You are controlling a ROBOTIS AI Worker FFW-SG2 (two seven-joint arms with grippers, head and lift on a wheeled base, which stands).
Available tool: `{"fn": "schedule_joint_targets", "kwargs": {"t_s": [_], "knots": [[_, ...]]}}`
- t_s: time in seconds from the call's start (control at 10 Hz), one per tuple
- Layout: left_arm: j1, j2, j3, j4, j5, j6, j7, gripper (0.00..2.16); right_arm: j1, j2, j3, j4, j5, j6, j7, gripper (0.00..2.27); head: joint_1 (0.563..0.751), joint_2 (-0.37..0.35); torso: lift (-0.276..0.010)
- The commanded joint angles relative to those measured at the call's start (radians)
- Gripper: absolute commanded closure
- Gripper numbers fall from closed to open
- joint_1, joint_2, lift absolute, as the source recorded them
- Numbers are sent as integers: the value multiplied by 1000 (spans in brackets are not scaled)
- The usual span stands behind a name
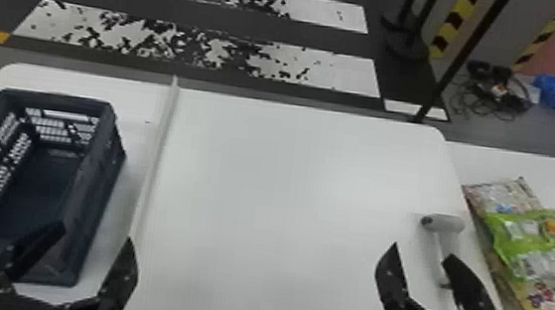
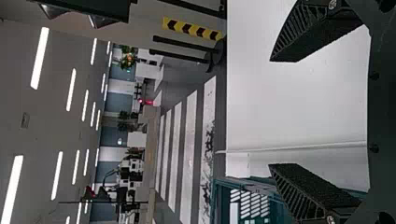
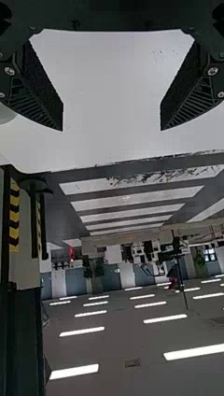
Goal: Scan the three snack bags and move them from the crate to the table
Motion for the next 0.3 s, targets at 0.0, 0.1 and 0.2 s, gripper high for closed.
{"fn": "schedule_joint_targets", "kwargs": {"t_s": [0.0,0.1,0.2], "knots": [[0,0,2,0,0,0,0,66,0,0,0,0,0,-3,0,124,695,-108,-62],[0,0,2,0,0,-3,0,66,0,0,0,1,0,0,0,124,695,-107,-62],[0,0,4,0,0,-3,0,66,0,0,0,1,0,0,0,124,695,-106,-62]]}}
